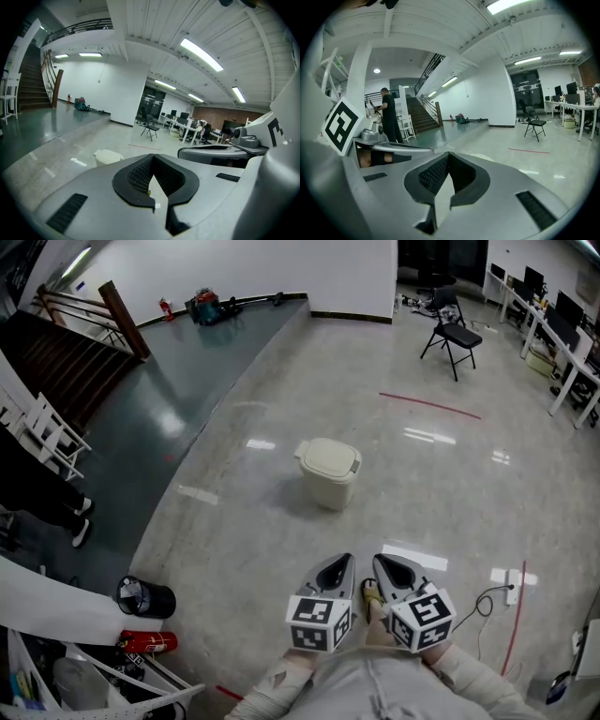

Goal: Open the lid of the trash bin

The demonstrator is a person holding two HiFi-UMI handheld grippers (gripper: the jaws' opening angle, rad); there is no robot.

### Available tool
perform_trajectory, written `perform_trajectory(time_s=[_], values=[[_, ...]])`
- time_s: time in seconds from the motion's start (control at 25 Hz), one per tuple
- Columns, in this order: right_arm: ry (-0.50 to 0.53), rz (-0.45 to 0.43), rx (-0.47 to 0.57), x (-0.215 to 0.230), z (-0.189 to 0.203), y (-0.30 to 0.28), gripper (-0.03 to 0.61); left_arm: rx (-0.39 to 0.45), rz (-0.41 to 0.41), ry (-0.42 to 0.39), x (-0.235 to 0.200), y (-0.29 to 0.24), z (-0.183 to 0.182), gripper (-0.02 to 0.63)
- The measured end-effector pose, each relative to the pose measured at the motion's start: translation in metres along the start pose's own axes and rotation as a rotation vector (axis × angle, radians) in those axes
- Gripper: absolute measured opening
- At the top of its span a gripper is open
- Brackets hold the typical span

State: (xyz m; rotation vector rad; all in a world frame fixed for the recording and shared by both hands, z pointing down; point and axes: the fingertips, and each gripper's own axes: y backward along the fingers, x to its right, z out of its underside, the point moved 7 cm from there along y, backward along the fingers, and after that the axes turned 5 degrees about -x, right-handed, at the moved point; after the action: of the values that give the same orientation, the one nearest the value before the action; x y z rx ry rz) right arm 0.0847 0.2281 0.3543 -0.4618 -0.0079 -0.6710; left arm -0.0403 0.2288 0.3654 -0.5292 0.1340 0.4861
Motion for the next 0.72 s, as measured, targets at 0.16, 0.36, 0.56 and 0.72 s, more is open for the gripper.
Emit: perform_trajectory(time_s=[0.16, 0.36, 0.56, 0.72], values=[[0.012, -0.005, -0.004, 0.04, -0.024, -0.021, 0.003, -0.002, -0.018, 0.017, -0.006, -0.038, -0.024, 0.003], [0.026, -0.017, -0.014, 0.09, -0.049, -0.046, 0.004, -0.005, -0.05, 0.045, -0.015, -0.084, -0.052, 0.003], [0.038, -0.048, -0.036, 0.135, -0.067, -0.075, 0.005, 0.0, -0.096, 0.074, -0.025, -0.128, -0.076, 0.003], [0.048, -0.073, -0.041, 0.16, -0.075, -0.097, 0.004, -0.006, -0.111, 0.08, -0.03, -0.157, -0.087, 0.003]])
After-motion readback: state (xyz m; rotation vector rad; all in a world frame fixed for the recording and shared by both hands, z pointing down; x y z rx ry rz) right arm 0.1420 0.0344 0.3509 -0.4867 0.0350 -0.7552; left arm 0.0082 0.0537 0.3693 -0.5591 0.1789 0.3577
